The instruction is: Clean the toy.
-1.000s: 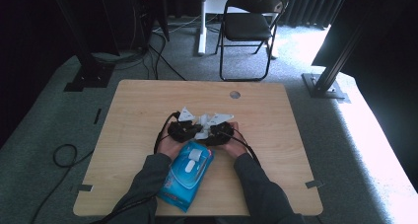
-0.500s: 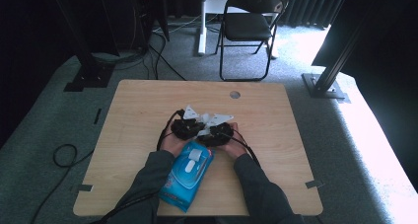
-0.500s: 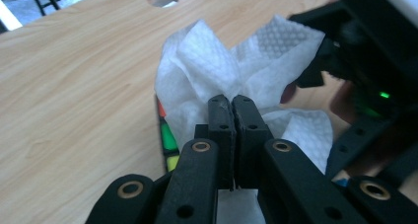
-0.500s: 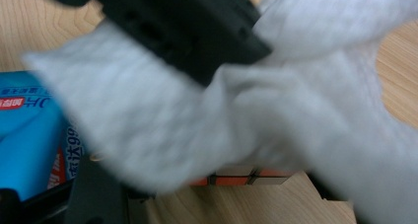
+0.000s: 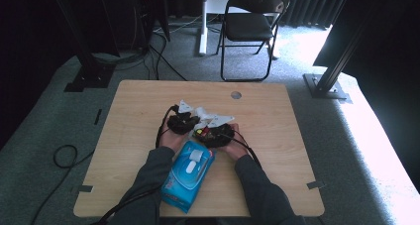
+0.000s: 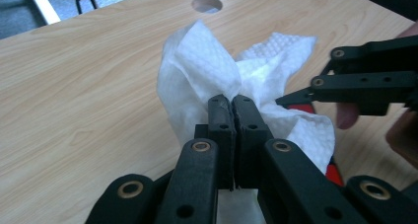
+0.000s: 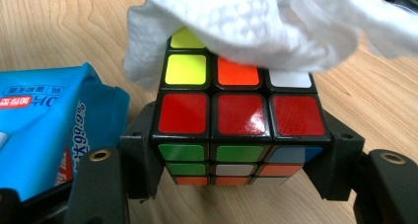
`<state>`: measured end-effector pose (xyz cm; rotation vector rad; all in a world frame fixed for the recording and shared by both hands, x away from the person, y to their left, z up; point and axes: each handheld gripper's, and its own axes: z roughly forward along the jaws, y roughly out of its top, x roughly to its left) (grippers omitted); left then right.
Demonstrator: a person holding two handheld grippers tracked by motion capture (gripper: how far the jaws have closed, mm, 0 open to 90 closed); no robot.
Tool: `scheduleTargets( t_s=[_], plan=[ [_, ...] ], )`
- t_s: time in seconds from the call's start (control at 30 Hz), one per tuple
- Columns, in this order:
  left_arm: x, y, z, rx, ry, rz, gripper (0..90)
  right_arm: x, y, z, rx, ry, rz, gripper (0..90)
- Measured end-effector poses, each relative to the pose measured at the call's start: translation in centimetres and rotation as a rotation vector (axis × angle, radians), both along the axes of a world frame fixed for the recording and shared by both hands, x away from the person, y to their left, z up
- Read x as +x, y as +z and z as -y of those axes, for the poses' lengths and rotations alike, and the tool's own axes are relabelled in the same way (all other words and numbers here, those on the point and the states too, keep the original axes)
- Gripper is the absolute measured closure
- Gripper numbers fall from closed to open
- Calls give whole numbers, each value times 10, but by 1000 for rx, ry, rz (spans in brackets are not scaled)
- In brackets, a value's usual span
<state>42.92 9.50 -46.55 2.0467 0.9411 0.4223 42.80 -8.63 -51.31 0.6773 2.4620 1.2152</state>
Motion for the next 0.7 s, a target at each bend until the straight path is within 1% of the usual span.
scheduleTargets(
  t_s=[0.03,0.07,0.3,0.37,0.4,0.5,0.57,0.7],
  plan=[
    [-1,0,2,2,-12,1,883,0,0,0,0,0,-1,340],
    [-4,-1,5,14,-29,7,883,0,0,0,1,-2,-2,340],
    [-18,-3,18,17,-99,11,882,0,-1,2,-3,-5,0,340],
    [-20,-4,19,1,-123,1,882,0,-1,2,3,-10,-2,340],
    [-21,-4,20,-26,-132,-9,882,0,-1,3,5,-12,-3,340],
    [-20,-3,16,-52,-127,-14,882,0,0,4,9,-10,-1,339],
    [-19,0,12,-72,-114,-7,882,1,0,4,8,-10,0,340],
    [-17,6,-4,-113,-77,2,882,1,1,6,11,-14,-1,340]
  ],
)
